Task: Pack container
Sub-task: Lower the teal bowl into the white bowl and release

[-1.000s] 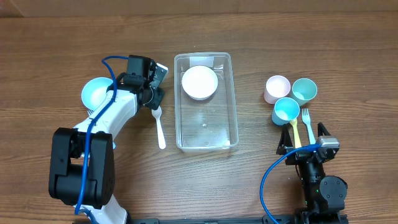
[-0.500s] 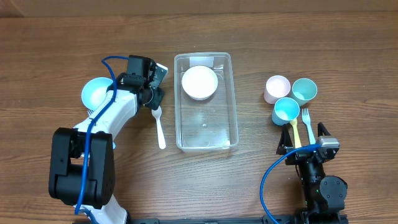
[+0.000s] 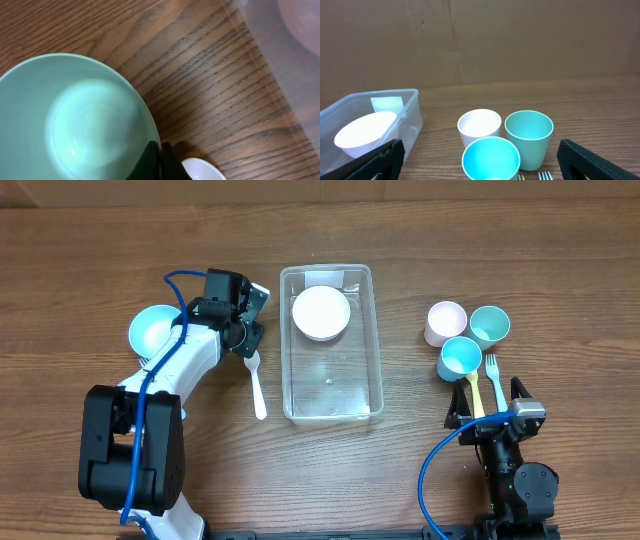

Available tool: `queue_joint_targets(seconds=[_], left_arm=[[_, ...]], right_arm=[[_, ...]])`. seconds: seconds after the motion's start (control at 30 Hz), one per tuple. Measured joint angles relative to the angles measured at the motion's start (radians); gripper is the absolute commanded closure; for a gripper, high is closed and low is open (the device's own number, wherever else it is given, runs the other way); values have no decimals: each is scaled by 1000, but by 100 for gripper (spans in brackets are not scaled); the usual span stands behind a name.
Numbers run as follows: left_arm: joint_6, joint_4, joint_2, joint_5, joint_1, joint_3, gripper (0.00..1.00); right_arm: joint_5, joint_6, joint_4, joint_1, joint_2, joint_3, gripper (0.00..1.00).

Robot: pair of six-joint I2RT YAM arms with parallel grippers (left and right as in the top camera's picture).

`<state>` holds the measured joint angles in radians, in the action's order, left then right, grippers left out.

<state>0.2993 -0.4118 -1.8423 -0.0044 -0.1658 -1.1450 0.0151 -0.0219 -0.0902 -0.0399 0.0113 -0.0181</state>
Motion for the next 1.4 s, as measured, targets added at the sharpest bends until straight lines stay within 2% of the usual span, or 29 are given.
queue_joint_targets(seconds=[0.23,0.4,0.53,0.63,0.73,0.87,1.07,1.4], left_arm=[[0,-45,12,-15,0,-97,96],[0,-81,125,-76,-13,-177,96],[0,-89,245,-103,-100,-222,96],[0,-86,278,-106,-224,-225,96],[0,-89,274,-105,-357,-225,96],[0,-93,265,-105,-442,-225,96],[-1,-130,134,-103,-449,-225,96],[-1,-40,9,-93,-449,-224,95]], right_arm=[[0,0,0,0,0,0,0],[0,0,0,0,0,0,0],[0,0,0,0,0,0,0],[0,0,0,0,0,0,0],[0,0,0,0,0,0,0],[0,0,1,0,0,0,0],[0,0,0,0,0,0,0],[0,0,0,0,0,0,0]])
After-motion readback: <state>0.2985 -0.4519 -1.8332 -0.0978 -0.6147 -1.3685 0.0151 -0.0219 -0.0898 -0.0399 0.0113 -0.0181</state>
